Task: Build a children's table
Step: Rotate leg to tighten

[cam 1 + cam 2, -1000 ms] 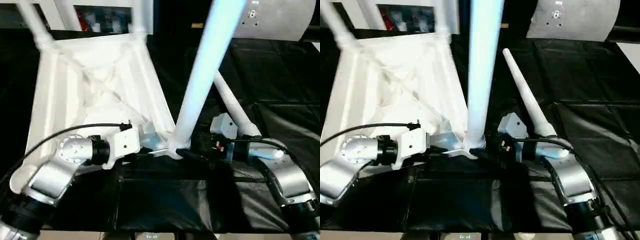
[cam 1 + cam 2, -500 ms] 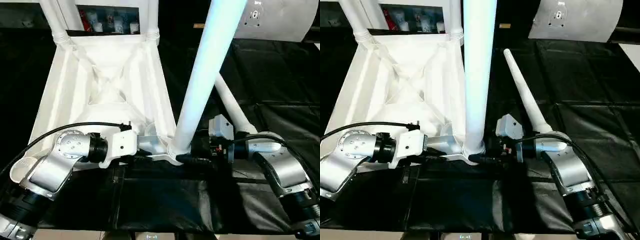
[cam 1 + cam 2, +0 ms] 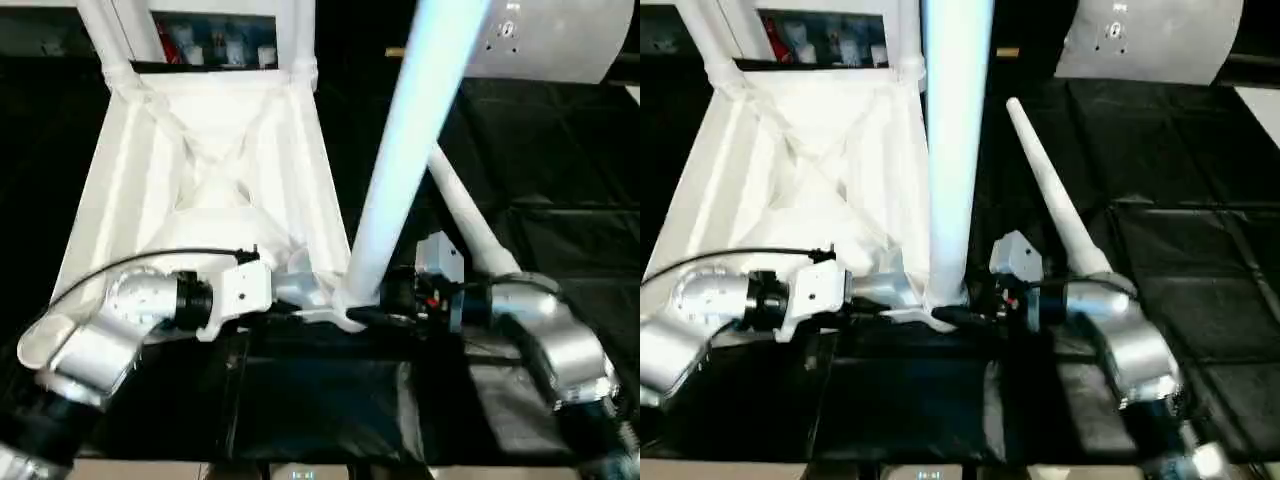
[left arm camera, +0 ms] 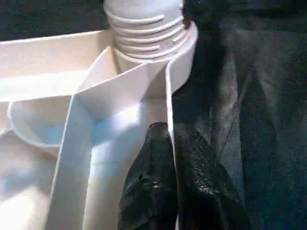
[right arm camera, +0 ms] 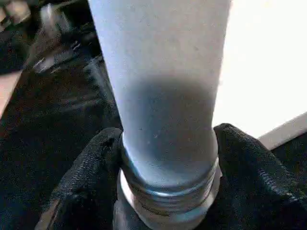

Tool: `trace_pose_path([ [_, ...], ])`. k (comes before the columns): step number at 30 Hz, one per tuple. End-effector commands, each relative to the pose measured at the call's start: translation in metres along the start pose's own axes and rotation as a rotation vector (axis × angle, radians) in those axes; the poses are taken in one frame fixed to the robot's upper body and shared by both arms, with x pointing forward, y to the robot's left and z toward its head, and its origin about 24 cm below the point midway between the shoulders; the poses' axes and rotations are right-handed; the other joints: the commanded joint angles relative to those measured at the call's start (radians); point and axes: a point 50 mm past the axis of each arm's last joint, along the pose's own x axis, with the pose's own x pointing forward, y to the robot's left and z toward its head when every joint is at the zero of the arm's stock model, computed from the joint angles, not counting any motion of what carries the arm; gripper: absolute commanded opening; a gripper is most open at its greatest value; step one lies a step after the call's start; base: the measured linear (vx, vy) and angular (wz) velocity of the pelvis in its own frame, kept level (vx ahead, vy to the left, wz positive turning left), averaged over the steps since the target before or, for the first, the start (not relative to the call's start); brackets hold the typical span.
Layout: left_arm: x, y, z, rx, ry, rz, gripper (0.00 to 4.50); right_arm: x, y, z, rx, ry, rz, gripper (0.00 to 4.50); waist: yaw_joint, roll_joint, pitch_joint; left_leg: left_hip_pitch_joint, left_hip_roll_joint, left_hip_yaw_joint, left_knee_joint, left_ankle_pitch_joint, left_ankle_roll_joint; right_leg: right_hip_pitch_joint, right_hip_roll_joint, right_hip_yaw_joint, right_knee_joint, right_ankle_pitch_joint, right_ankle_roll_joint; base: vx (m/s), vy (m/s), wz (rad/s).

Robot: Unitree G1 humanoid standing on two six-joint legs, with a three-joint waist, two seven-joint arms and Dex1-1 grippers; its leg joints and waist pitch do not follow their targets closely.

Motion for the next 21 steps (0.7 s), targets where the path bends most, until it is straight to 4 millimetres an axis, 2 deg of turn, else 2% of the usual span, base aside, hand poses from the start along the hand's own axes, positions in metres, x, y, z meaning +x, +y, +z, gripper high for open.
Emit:
trace_pose_path([
  [1, 0.027, -0.011, 0.013, -0.051, -0.046, 0.042, 0.00, 0.027, 0.009, -0.002, 0.086, -0.021, -0.096, 2.72, -0.008, -0.001, -0.052, 0.012, 0.070, -0.020, -0.069, -0.134, 0.083, 0.053, -0.078, 0.047, -0.067, -0.250, -0.264, -0.051, 0.001, -0.03],
  [2, 0.031, -0.010, 0.018, -0.084, -0.064, 0.089, 0.00, 0.034, 0.010, -0.001, 0.101, -0.034, -0.151, 2.72, -0.011, -0.003, -0.046, 0.010, 0.068, -0.025, -0.074, -0.175, 0.053, 0.053, -0.081, 0.047, -0.078, -0.351, -0.231, -0.051, 0.001, -0.03],
  [3, 0.036, -0.009, 0.022, -0.104, -0.073, 0.131, 0.00, 0.041, 0.010, -0.001, 0.127, -0.045, -0.216, 2.72, -0.013, -0.001, -0.046, 0.010, 0.067, -0.026, -0.075, -0.191, 0.036, 0.054, -0.083, 0.047, -0.079, -0.392, -0.215, -0.059, 0.005, -0.06],
  [4, 0.042, -0.008, 0.027, -0.119, -0.080, 0.177, 0.00, 0.048, 0.009, -0.001, 0.157, -0.054, -0.299, 2.72, -0.022, -0.004, -0.045, 0.007, 0.067, -0.031, -0.078, -0.209, 0.013, 0.049, -0.083, 0.047, -0.085, -0.448, -0.189, -0.060, 0.012, -0.10],
  [5, 0.042, -0.008, 0.027, -0.119, -0.080, 0.177, 0.00, 0.048, 0.009, -0.001, 0.157, -0.054, -0.299, 2.72, -0.031, -0.006, -0.045, 0.000, 0.061, -0.038, -0.083, -0.235, 0.000, 0.053, -0.083, 0.043, -0.089, -0.508, -0.155, -0.060, 0.012, -0.10],
  [6, 0.045, -0.007, 0.029, -0.126, -0.082, 0.207, 0.00, 0.052, 0.009, -0.001, 0.177, -0.057, -0.354, 2.72, -0.034, -0.006, -0.047, 0.000, 0.060, -0.040, -0.084, -0.241, -0.001, 0.054, -0.084, 0.043, -0.090, -0.519, -0.143, 0.000, 0.000, 0.00],
  [7, 0.049, -0.007, 0.032, -0.136, -0.086, 0.235, 0.00, 0.056, 0.008, -0.001, 0.196, -0.061, -0.406, 2.72, -0.045, -0.008, -0.042, 0.001, 0.061, -0.039, -0.084, -0.256, 0.005, 0.044, -0.082, 0.047, -0.097, -0.530, -0.120, 0.000, 0.000, 0.00],
  [8, 0.060, -0.005, 0.041, -0.166, -0.104, 0.310, 0.00, 0.066, 0.011, 0.004, 0.240, -0.099, -0.471, 2.72, -0.048, -0.010, -0.045, 0.003, 0.061, -0.036, -0.081, -0.253, 0.005, 0.042, -0.081, 0.049, -0.098, -0.521, -0.118, 0.000, 0.000, 0.00],
  [10, 0.074, -0.006, 0.053, -0.199, -0.127, 0.376, 0.00, 0.075, 0.011, 0.011, 0.285, -0.148, -0.555, 2.72, -0.048, -0.010, -0.044, 0.009, 0.060, -0.032, -0.078, -0.253, 0.011, 0.032, -0.080, 0.053, -0.104, -0.515, -0.114, 0.000, 0.000, 0.00],
  [12, 0.076, -0.007, 0.056, -0.200, -0.123, 0.378, 0.00, 0.075, 0.011, 0.013, 0.297, -0.169, -0.557, 2.72, -0.046, -0.010, -0.046, 0.004, 0.059, -0.035, -0.080, -0.238, 0.018, 0.038, -0.078, 0.050, -0.098, -0.477, -0.108, 0.000, 0.000, 0.00],
  [13, 0.076, -0.007, 0.056, -0.200, -0.119, 0.378, 0.00, 0.074, 0.011, 0.014, 0.298, -0.172, -0.561, 2.72, -0.044, -0.009, -0.047, 0.004, 0.060, -0.034, -0.080, -0.231, 0.025, 0.038, -0.076, 0.050, -0.095, -0.427, -0.114, 0.000, 0.000, 0.00],
  [14, 0.076, -0.008, 0.056, -0.200, -0.115, 0.377, 0.00, 0.073, 0.011, 0.014, 0.298, -0.175, -0.564, 3.07, -0.045, -0.009, -0.048, 0.006, 0.060, -0.030, -0.078, -0.222, 0.032, 0.037, -0.072, 0.050, -0.091, -0.372, -0.125, 0.000, 0.000, 0.00],
  [15, 0.075, -0.008, 0.054, -0.192, -0.101, 0.373, 0.00, 0.071, 0.010, 0.014, 0.307, -0.184, -0.565, 3.07, -0.044, -0.008, -0.049, 0.005, 0.060, -0.030, -0.078, -0.211, 0.036, 0.039, -0.072, 0.050, -0.089, -0.343, -0.132, 0.000, 0.000, 0.00],
  [16, 0.072, -0.008, 0.049, -0.179, -0.070, 0.364, 0.00, 0.066, 0.008, 0.013, 0.300, -0.187, -0.564, 3.07, -0.044, -0.007, -0.052, 0.002, 0.058, -0.028, -0.075, -0.183, 0.045, 0.044, -0.071, 0.050, -0.083, -0.280, -0.148, 0.000, 0.000, 0.00],
  [17, 0.067, -0.008, 0.042, -0.167, -0.034, 0.362, 0.00, 0.059, 0.005, 0.012, 0.282, -0.182, -0.561, 3.30, -0.045, -0.007, -0.053, 0.000, 0.058, -0.027, -0.073, -0.161, 0.056, 0.047, -0.072, 0.050, -0.079, -0.228, -0.164, 0.000, 0.000, 0.00],
  [21, 0.053, -0.006, 0.029, -0.141, 0.017, 0.334, 0.00, 0.042, 0.000, 0.009, 0.221, -0.171, -0.525, 3.65, -0.044, -0.006, -0.054, -0.001, 0.056, -0.024, -0.070, -0.131, 0.087, 0.055, -0.074, 0.049, -0.077, -0.193, -0.190, 0.000, 0.000, 0.00],
])
